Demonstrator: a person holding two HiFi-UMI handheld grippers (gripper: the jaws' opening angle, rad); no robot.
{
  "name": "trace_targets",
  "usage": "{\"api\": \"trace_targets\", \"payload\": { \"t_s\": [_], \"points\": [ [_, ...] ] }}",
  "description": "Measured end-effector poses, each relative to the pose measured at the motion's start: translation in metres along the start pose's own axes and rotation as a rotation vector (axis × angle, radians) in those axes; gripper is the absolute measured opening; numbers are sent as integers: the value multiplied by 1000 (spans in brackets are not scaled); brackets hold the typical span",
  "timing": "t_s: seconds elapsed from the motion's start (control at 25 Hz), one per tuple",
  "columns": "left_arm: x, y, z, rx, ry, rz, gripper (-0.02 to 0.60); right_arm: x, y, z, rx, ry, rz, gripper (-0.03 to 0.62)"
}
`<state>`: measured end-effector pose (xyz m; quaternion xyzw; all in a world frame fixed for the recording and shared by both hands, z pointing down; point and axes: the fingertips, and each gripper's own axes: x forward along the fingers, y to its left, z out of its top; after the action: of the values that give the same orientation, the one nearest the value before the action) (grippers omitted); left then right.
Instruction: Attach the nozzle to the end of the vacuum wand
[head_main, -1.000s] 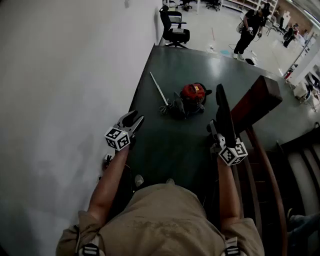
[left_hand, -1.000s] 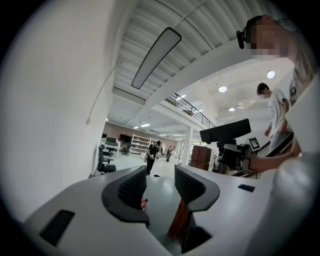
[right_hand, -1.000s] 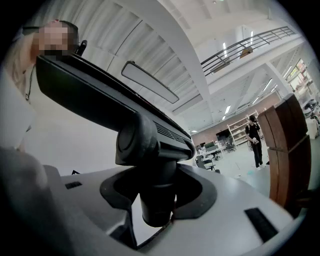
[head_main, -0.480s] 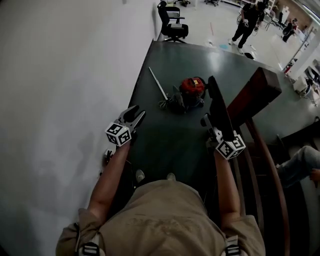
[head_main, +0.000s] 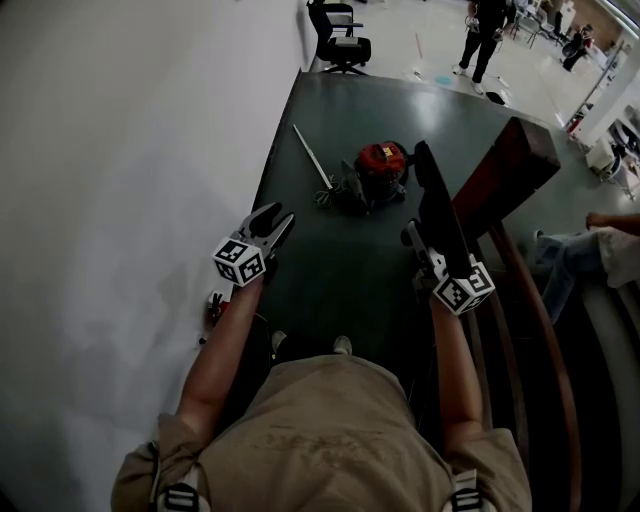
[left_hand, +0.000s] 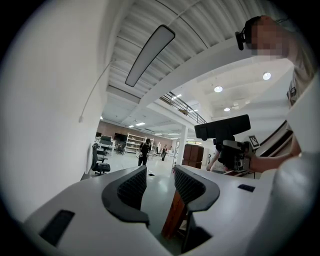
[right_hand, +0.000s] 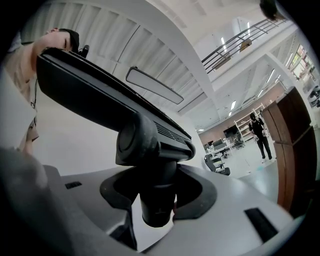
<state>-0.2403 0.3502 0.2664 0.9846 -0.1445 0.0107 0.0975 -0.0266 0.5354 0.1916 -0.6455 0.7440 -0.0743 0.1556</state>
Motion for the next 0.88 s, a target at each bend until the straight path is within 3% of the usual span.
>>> {"api": "trace_targets", "payload": {
  "t_s": [0.2, 0.44, 0.72, 0.88],
  "points": [
    [-9, -4, -15, -7, 11, 11, 183, -7, -6, -13, 8, -4, -11, 179],
    [-5, 29, -27, -35, 45, 43, 183, 19, -25, -26, 30, 8, -14, 179],
    [50, 104, -18, -60, 55, 51, 183, 95, -69, -30, 27, 37, -8, 180],
    [103, 180, -10, -79, 59, 51, 183, 178, -102, -27, 9, 52, -5, 179]
  ]
}}
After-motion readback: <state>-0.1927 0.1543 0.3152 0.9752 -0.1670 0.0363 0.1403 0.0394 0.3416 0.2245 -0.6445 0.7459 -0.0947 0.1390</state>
